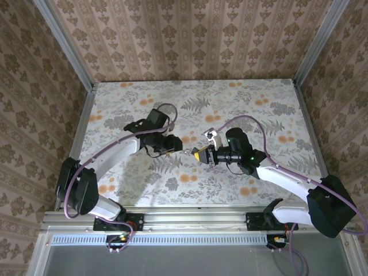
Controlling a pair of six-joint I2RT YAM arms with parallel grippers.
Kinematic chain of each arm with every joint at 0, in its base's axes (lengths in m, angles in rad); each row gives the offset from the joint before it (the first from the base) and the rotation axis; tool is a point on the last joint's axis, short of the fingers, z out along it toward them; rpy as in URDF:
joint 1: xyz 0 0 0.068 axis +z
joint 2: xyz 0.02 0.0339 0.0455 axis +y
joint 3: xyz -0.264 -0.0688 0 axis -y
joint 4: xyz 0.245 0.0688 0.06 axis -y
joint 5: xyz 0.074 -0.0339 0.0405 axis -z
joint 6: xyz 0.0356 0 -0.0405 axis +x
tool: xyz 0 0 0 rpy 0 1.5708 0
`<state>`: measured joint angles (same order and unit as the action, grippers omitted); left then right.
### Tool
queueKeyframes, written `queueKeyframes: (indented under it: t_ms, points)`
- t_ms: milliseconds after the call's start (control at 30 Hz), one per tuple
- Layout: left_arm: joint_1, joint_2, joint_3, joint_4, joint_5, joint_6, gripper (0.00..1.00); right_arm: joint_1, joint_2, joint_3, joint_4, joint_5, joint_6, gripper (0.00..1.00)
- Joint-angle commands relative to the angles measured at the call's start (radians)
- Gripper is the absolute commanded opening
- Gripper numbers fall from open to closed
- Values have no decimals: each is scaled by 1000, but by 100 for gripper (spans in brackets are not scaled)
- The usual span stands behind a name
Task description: Unlock with the key
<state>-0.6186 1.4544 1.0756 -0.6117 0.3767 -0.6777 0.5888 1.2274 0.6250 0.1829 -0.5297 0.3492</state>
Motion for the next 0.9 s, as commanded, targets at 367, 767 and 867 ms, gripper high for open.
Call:
queueKeyframes:
  t_ms: [367, 767, 867]
  points:
    - [23, -259, -210, 127, -104, -107, 43, -100, 94, -24, 128, 106, 166, 2]
    - [25, -326, -283, 211, -74, -142, 45, -181, 322, 30, 269, 99, 314, 2]
    - [24, -319, -286, 227, -64, -149, 45, -191, 382, 55, 301, 86, 345, 2]
